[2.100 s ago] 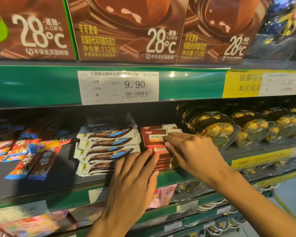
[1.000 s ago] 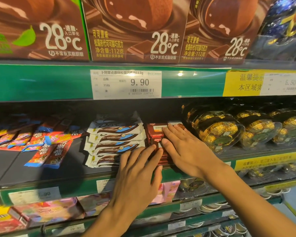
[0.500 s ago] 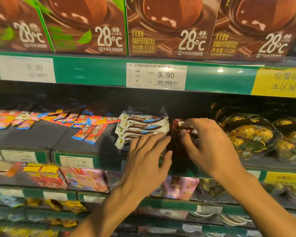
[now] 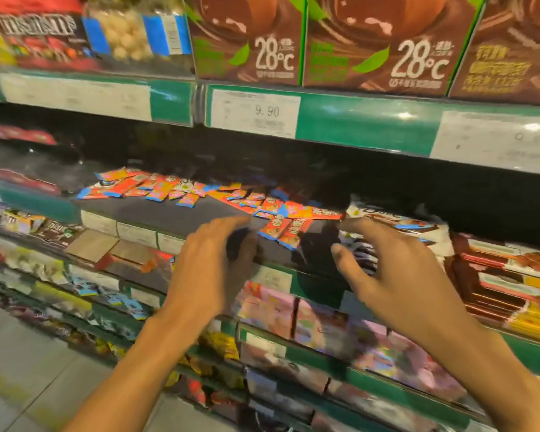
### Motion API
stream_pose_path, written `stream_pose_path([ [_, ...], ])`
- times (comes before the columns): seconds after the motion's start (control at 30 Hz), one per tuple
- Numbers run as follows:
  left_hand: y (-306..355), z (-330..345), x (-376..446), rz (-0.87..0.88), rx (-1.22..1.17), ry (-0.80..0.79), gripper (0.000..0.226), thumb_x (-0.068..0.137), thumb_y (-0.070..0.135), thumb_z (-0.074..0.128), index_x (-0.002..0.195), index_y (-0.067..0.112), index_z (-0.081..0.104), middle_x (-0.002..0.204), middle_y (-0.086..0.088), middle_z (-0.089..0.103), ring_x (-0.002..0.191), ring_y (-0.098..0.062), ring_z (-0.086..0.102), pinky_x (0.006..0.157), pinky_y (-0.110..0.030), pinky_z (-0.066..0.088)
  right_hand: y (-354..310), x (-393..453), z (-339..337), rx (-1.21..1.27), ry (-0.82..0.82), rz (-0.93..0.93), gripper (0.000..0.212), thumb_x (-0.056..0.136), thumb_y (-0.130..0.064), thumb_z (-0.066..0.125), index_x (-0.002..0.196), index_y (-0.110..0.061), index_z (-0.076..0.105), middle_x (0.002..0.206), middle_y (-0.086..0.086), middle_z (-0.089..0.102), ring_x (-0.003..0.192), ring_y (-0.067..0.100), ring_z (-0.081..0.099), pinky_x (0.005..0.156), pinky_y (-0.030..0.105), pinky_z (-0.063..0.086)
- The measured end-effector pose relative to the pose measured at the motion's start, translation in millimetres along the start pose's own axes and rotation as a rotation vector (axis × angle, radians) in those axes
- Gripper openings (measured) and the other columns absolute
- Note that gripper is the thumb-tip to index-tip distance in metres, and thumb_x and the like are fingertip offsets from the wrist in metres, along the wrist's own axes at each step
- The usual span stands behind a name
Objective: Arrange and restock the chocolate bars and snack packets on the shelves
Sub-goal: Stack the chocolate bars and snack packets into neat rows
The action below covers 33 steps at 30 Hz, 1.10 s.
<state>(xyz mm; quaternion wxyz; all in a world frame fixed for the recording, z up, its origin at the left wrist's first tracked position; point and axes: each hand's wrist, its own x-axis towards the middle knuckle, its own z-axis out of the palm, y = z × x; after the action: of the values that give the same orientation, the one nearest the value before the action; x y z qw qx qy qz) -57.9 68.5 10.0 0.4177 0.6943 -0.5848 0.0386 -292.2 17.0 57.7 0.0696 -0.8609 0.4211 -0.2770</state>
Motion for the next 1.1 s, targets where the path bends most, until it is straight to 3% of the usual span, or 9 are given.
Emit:
stream_pose_path([
  [0.13, -66, -30, 15, -0.067, -0.023, -0.045, 0.03, 0.094, 0.031, 0.061, 0.123, 0.023, 0.064, 0.11, 0.007, 0.067, 0.099, -0.011, 0.061, 0.086, -0.031, 0.051, -48, 30, 49, -0.042, -0.027, -0.021, 0.033, 0.093, -0.048, 0.051, 0.122, -0.033, 0.057, 0.11, -0.007, 0.069, 0.097, 0.022, 0.064, 0.069, 0.034, 0.047],
  [0.27, -130, -60, 44, -0.092, -0.077, -0.075, 0.029, 0.091, 0.039, 0.053, 0.113, 0.027, 0.066, 0.087, 0.016, 0.064, 0.078, 0.001, 0.062, 0.072, -0.017, 0.049, -98, 67, 102, -0.027, -0.073, -0.015, 0.028, 0.094, -0.048, 0.052, 0.116, -0.031, 0.057, 0.107, -0.007, 0.068, 0.095, 0.022, 0.062, 0.068, 0.036, 0.048],
  [0.33, -160, -71, 60, -0.075, -0.021, -0.058, 0.033, 0.088, 0.045, 0.048, 0.108, 0.028, 0.066, 0.077, 0.021, 0.056, 0.07, 0.0, 0.055, 0.069, -0.019, 0.044, -116, 86, 126, -0.036, -0.094, -0.002, 0.03, 0.094, -0.049, 0.052, 0.117, -0.029, 0.057, 0.11, -0.006, 0.067, 0.098, 0.022, 0.062, 0.072, 0.034, 0.048],
  [0.47, -218, -85, 90, 0.004, 0.13, -0.1, 0.04, 0.087, 0.044, 0.038, 0.1, 0.013, 0.061, 0.084, 0.001, 0.055, 0.083, -0.028, 0.058, 0.073, -0.037, 0.049, -141, 120, 166, -0.078, -0.119, 0.016, 0.038, 0.094, -0.047, 0.056, 0.125, -0.025, 0.055, 0.116, -0.002, 0.065, 0.106, 0.023, 0.06, 0.074, 0.03, 0.042],
  [0.6, -267, -86, 125, 0.051, 0.308, -0.078, 0.054, 0.085, 0.044, 0.033, 0.104, 0.006, 0.065, 0.1, -0.013, 0.064, 0.1, -0.036, 0.059, 0.088, -0.046, 0.047, -155, 156, 197, -0.129, -0.12, -0.037, 0.045, 0.095, -0.047, 0.054, 0.13, -0.019, 0.051, 0.116, 0.002, 0.061, 0.108, 0.027, 0.056, 0.083, 0.037, 0.047],
  [0.67, -286, -83, 141, 0.034, 0.399, -0.094, 0.064, 0.086, 0.049, 0.029, 0.111, 0.003, 0.065, 0.117, -0.019, 0.061, 0.114, -0.038, 0.054, 0.096, -0.047, 0.044, -160, 178, 211, -0.187, -0.128, -0.046, 0.057, 0.095, -0.053, 0.046, 0.139, -0.017, 0.046, 0.124, 0.006, 0.058, 0.114, 0.03, 0.054, 0.092, 0.04, 0.047],
  [0.77, -305, -79, 159, 0.021, 0.544, -0.221, 0.087, 0.091, 0.059, 0.001, 0.136, 0.002, 0.05, 0.138, -0.027, 0.047, 0.132, -0.042, 0.038, 0.109, -0.051, 0.032, -170, 209, 229, -0.268, -0.145, -0.025, 0.061, 0.096, -0.058, 0.042, 0.146, -0.022, 0.04, 0.117, 0.01, 0.057, 0.11, 0.034, 0.054, 0.086, 0.04, 0.045],
  [0.93, -311, -75, 173, -0.109, 0.562, -0.214, 0.071, 0.097, 0.058, 0.025, 0.129, 0.0, 0.05, 0.128, -0.028, 0.052, 0.123, -0.044, 0.044, 0.102, -0.049, 0.033, -181, 241, 250, -0.402, -0.234, 0.026, 0.059, 0.097, -0.064, 0.028, 0.143, -0.03, 0.043, 0.11, 0.016, 0.063, 0.104, 0.039, 0.057, 0.079, 0.041, 0.044],
  [1.1, -313, -80, 172, -0.02, 0.586, -0.241, 0.071, 0.091, 0.054, 0.009, 0.111, 0.015, 0.064, 0.108, -0.015, 0.065, 0.104, -0.037, 0.053, 0.09, -0.046, 0.039, -177, 241, 256, -0.371, -0.297, 0.113, 0.054, 0.099, -0.064, 0.022, 0.14, -0.035, 0.041, 0.126, 0.012, 0.057, 0.119, 0.039, 0.05, 0.096, 0.047, 0.037],
])
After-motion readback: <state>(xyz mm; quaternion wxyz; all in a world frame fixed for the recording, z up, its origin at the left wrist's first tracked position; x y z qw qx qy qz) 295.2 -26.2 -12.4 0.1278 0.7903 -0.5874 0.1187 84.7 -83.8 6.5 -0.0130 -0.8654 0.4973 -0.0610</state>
